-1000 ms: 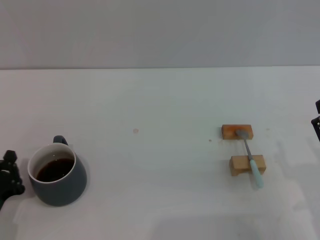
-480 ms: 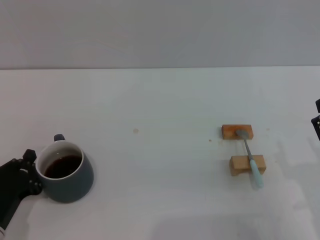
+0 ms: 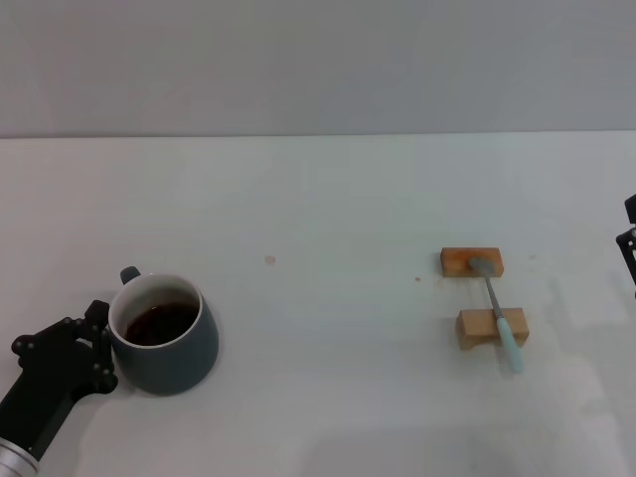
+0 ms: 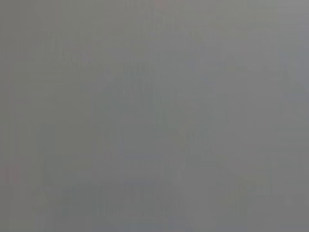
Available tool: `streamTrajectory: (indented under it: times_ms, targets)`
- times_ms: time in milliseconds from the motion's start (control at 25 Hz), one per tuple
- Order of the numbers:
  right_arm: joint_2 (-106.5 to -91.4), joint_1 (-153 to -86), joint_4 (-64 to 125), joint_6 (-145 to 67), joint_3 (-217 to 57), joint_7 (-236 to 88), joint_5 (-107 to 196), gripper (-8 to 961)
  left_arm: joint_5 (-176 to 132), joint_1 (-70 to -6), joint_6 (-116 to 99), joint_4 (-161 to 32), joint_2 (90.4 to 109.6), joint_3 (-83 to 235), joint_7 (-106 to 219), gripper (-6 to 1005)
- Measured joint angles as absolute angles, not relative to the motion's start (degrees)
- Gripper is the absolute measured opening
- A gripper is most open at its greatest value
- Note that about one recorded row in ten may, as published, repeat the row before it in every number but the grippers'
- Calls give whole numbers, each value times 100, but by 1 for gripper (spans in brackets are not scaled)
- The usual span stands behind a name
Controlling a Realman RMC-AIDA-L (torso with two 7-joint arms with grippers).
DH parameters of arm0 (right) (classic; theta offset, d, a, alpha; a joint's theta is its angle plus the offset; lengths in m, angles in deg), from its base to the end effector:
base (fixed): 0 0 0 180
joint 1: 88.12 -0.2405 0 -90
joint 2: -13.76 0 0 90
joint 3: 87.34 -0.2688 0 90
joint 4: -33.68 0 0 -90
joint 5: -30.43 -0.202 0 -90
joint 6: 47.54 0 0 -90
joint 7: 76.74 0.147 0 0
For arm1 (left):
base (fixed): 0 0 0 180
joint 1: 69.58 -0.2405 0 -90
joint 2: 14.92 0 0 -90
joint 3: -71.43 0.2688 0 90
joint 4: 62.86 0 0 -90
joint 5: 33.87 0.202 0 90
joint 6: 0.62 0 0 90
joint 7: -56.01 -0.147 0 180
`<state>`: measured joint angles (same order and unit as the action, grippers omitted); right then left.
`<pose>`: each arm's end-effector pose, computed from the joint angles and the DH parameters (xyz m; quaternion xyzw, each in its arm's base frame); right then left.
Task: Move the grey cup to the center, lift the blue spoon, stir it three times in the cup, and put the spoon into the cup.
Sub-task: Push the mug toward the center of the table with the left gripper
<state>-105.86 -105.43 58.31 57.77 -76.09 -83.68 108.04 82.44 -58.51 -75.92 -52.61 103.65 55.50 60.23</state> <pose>0.2872 0.2235 -0.0298 -0.6298 0.1347 0.4282 0.6339 -0.3651 0.2256 -0.0529 -0.7644 -0.2235 -0.2490 0.5512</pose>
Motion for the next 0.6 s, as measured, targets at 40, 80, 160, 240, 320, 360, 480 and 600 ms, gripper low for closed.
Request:
streamTrajectory:
  times_ms: [40,80,160,240,320,360,480,600]
  targets:
    - [-10586,-10535,5835,5778,-7609,-8368,10803,789,8238,-5847,-7582,-5285,10363,5534,6023,33]
    - [-10586,-10535,5835,5778,-7609,-8368,10803,789,8238,-5847,-7582,-5285,10363,5534,6023,34]
    - [-10586,-10517,5838,5781,-7608,-8368,10838,790,8215,-5827,-7559,-5310,10350,5507,6023,35]
    - [-10586,-10508,5838,5786,-7609,-8368,10864,790,8220,-5798,-7540,-5311,10347,5507,6023,37]
    - [-10586,-10505,5838,5790,-7609,-8368,10865,790,8224,-5775,-7527,-5311,10347,5517,6023,39]
    - [-10586,-10503,5838,5793,-7609,-8368,10867,789,8228,-5753,-7518,-5311,10348,5529,6023,40]
    - [-10586,-10501,5838,5797,-7609,-8368,10870,789,8237,-5681,-7507,-5281,10359,5609,6024,43]
    - [-10586,-10499,5838,5807,-7608,-8368,10872,789,8242,-5634,-7506,-5237,10366,5715,6024,46]
